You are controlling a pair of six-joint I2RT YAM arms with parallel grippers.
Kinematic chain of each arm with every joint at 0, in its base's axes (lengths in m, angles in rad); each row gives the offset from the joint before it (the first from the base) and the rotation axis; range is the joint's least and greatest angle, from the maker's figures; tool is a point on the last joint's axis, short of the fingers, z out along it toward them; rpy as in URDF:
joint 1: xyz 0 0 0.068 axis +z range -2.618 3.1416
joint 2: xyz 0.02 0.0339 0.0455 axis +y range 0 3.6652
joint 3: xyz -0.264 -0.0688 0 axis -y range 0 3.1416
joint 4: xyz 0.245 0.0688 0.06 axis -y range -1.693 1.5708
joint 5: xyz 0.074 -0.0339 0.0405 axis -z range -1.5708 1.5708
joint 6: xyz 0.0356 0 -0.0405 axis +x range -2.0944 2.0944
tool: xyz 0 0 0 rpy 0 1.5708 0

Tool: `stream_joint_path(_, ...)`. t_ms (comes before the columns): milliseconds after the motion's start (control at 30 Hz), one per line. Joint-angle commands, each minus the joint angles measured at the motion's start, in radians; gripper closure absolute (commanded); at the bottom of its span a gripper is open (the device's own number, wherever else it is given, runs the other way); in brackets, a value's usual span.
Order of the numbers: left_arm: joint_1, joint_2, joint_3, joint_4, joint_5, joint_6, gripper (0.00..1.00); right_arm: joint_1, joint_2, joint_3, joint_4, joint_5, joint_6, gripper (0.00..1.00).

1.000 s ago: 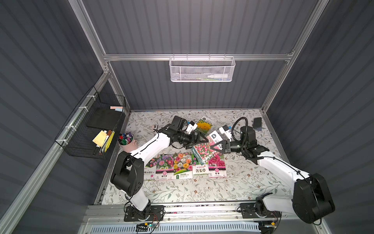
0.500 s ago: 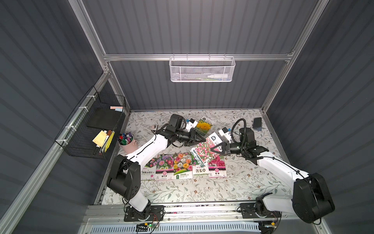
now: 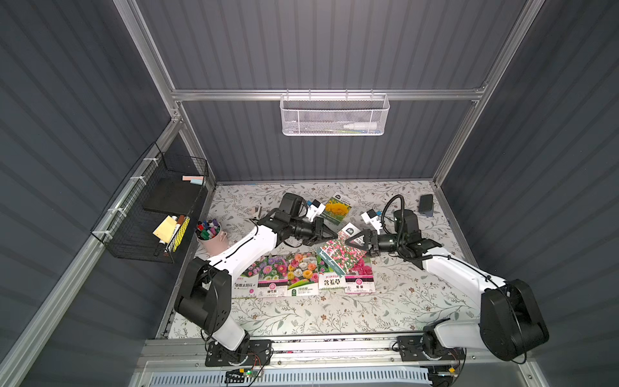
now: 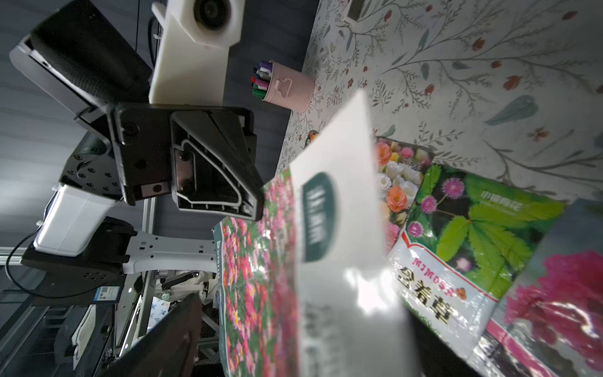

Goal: Arrange the seed packets in a row
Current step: Pick up the seed packet from the center of the board.

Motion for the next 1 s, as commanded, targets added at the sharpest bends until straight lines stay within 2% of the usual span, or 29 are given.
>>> stream_joint_path(0, -0.010, -0.036, -0.057, 0.090, -0.198, 0.009, 1.00, 0.000, -0.001, -0.017, 0.015, 0.055, 0.053, 0.01)
stream_joint_path(133, -0.039, -0.030, -0.129, 0.271, -0.424, -0.061, 1.00, 0.000, -0.021, -0.094, 0.148, 0.079, 0.182, 0.01)
stream_joint_path(267, -0.084, -0.009, -0.149, 0.407, -0.560, -0.072, 1.00, 0.000, -0.057, -0.152, 0.214, 0.138, 0.296, 0.01)
stream_joint_path(333, -0.109, 0.000, -0.144, 0.450, -0.623, -0.065, 1.00, 0.000, -0.075, -0.164, 0.182, 0.175, 0.320, 0.01)
stream_joint_path(500, -0.141, 0.022, -0.150, 0.574, -0.719, -0.093, 1.00, 0.000, -0.147, -0.214, 0.167, 0.276, 0.413, 0.01)
stream_joint_path(700, -0.151, 0.064, -0.164, 0.698, -0.778, -0.194, 1.00, -0.002, -0.214, -0.258, 0.158, 0.401, 0.488, 0.01)
stream_joint_path(833, -0.160, 0.065, -0.188, 0.750, -0.829, -0.245, 1.00, -0.006, -0.195, -0.282, 0.221, 0.439, 0.536, 0.02)
stream_joint_path(967, -0.169, 0.079, -0.193, 0.810, -0.844, -0.317, 1.00, -0.011, -0.106, -0.295, 0.368, 0.455, 0.587, 0.04)
